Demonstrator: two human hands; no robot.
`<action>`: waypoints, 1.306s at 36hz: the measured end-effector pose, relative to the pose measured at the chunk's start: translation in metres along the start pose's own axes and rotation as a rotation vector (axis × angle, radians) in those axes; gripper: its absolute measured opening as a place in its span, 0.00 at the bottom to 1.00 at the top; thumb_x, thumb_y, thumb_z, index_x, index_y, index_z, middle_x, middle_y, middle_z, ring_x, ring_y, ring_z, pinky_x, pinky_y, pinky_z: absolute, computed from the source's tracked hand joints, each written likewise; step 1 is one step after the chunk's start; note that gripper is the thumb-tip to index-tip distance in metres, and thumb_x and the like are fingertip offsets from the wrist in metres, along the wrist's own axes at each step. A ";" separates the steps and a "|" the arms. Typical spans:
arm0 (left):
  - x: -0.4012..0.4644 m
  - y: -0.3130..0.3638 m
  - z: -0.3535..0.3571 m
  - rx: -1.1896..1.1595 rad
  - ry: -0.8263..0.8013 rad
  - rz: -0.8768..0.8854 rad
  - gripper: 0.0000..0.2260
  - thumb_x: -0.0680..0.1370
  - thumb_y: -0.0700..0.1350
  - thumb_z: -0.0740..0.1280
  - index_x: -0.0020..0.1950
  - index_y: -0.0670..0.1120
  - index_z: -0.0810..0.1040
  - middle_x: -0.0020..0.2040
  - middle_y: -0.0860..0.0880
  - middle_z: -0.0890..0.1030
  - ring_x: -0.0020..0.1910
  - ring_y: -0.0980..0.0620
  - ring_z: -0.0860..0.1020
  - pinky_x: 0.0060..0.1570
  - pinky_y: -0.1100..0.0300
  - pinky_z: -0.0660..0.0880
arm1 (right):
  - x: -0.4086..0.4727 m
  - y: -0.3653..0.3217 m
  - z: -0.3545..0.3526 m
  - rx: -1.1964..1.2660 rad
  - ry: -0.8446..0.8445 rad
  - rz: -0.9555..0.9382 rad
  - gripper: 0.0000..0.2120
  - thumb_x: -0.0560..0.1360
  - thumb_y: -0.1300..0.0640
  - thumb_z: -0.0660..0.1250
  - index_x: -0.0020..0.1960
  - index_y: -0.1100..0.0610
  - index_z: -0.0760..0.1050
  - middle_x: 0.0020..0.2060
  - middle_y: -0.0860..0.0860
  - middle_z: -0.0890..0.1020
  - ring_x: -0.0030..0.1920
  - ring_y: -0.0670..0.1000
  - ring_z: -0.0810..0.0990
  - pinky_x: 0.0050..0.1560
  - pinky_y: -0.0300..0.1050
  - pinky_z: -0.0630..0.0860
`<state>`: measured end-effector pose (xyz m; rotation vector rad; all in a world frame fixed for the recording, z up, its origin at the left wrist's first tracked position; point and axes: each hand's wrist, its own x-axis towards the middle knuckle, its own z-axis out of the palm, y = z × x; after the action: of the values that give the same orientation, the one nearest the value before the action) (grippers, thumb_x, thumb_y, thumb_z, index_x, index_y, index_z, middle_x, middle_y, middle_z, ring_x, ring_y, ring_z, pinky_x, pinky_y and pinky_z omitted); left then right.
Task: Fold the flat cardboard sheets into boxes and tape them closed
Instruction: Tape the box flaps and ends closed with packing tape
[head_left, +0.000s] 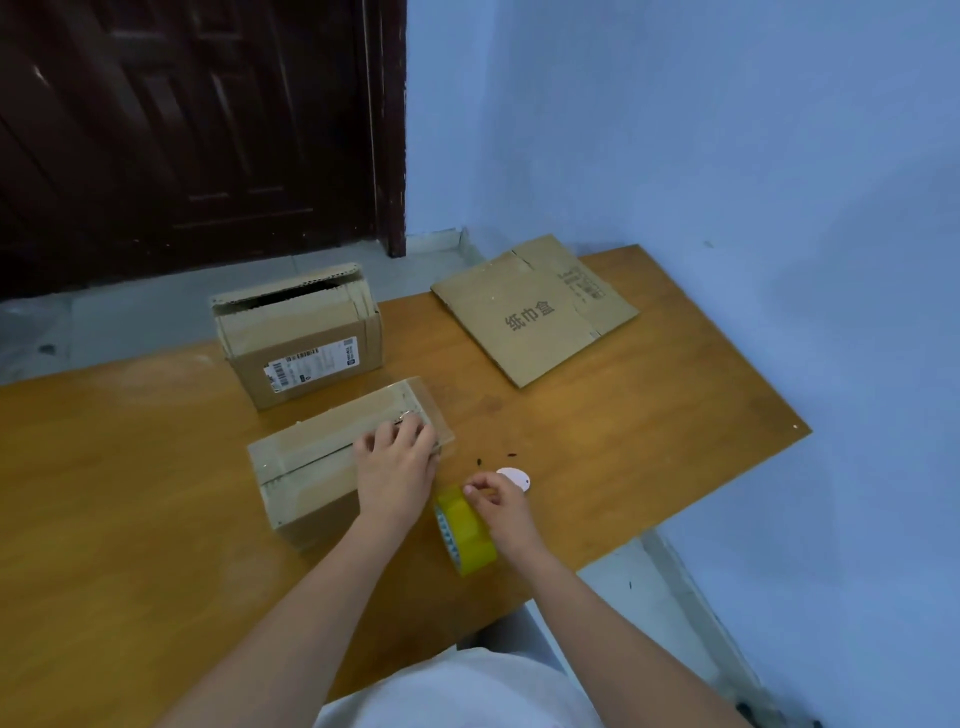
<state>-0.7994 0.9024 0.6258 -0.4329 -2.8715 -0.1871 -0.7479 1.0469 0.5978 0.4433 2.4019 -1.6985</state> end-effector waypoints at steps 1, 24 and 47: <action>0.001 0.002 -0.002 0.006 -0.003 -0.009 0.15 0.64 0.48 0.78 0.47 0.48 0.80 0.50 0.47 0.80 0.46 0.43 0.76 0.46 0.48 0.70 | 0.000 -0.001 0.000 -0.008 -0.002 0.005 0.03 0.77 0.61 0.64 0.46 0.55 0.75 0.41 0.45 0.76 0.45 0.43 0.74 0.46 0.30 0.69; -0.002 -0.012 -0.007 -0.007 -0.063 0.011 0.24 0.57 0.50 0.80 0.48 0.45 0.78 0.47 0.46 0.78 0.44 0.44 0.75 0.44 0.49 0.72 | 0.019 -0.012 -0.003 -0.009 0.064 0.128 0.03 0.76 0.62 0.66 0.44 0.57 0.76 0.38 0.48 0.77 0.42 0.46 0.74 0.40 0.30 0.69; 0.044 0.041 -0.037 -0.500 -0.598 -0.099 0.08 0.77 0.48 0.64 0.50 0.45 0.79 0.51 0.44 0.81 0.52 0.44 0.78 0.47 0.54 0.73 | 0.022 -0.051 -0.043 -0.119 0.032 -0.001 0.13 0.76 0.62 0.66 0.34 0.51 0.72 0.30 0.46 0.74 0.32 0.43 0.69 0.33 0.37 0.64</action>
<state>-0.8205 0.9472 0.6760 -0.4993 -3.4147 -0.9554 -0.7843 1.0754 0.6507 0.4548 2.5098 -1.5494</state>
